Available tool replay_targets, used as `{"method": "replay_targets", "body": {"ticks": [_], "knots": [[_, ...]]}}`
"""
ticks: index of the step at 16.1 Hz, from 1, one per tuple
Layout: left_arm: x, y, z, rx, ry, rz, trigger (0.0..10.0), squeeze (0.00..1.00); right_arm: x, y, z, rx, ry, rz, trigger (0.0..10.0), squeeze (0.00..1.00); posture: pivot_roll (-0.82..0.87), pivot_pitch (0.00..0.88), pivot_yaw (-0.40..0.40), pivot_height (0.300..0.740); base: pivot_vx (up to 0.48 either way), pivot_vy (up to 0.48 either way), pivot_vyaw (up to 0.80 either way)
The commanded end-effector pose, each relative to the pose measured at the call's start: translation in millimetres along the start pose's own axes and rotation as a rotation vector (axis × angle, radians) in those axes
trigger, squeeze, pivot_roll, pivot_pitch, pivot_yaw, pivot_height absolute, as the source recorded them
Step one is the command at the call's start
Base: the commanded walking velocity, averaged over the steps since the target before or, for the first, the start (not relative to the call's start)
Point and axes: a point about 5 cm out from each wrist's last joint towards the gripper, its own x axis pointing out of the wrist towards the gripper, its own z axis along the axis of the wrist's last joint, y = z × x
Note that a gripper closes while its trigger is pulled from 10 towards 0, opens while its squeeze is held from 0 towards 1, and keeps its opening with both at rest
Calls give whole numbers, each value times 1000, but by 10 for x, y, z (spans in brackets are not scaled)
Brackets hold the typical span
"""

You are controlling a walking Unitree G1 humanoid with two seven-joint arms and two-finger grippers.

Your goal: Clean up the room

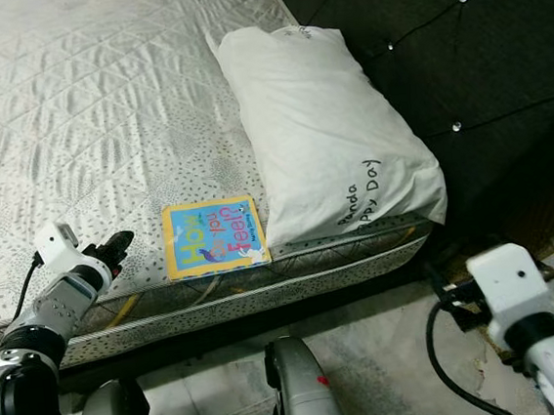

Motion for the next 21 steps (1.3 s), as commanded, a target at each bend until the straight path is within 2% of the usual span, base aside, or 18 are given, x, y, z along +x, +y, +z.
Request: {"method": "replay_targets", "body": {"ticks": [1,2,3,5,6,7,21], "knots": [[-6,13,-55,31,13,3,10000,1000,40,25,-23,12,9,-9,10000,0,-413,128,-114,600,0,0,0],[1,-21,-34,64,-5,-21,10000,1000,114,82,29,36,-19,-6,10000,0,-404,123,-108,600,0,0,0],[1,-60,-28,130,-22,-51,10000,1000,213,159,91,71,-48,-1,10000,0,-367,104,-90,600,0,0,0],[-15,-96,-73,134,-27,-92,10000,1000,334,266,176,107,-89,9,10000,0,-339,92,-77,600,0,0,0],[-53,-112,-145,143,-22,-112,10000,1000,431,349,236,154,-112,12,10000,0,-302,75,-54,600,0,0,0],[-82,-111,-185,174,-22,-116,10000,1000,478,391,266,171,-125,17,10000,0,-293,70,-49,600,0,0,0],[-82,-111,-185,174,-22,-116,10000,1000,478,391,266,171,-125,17,10000,0,-293,70,-49,600,0,0,0]]}}
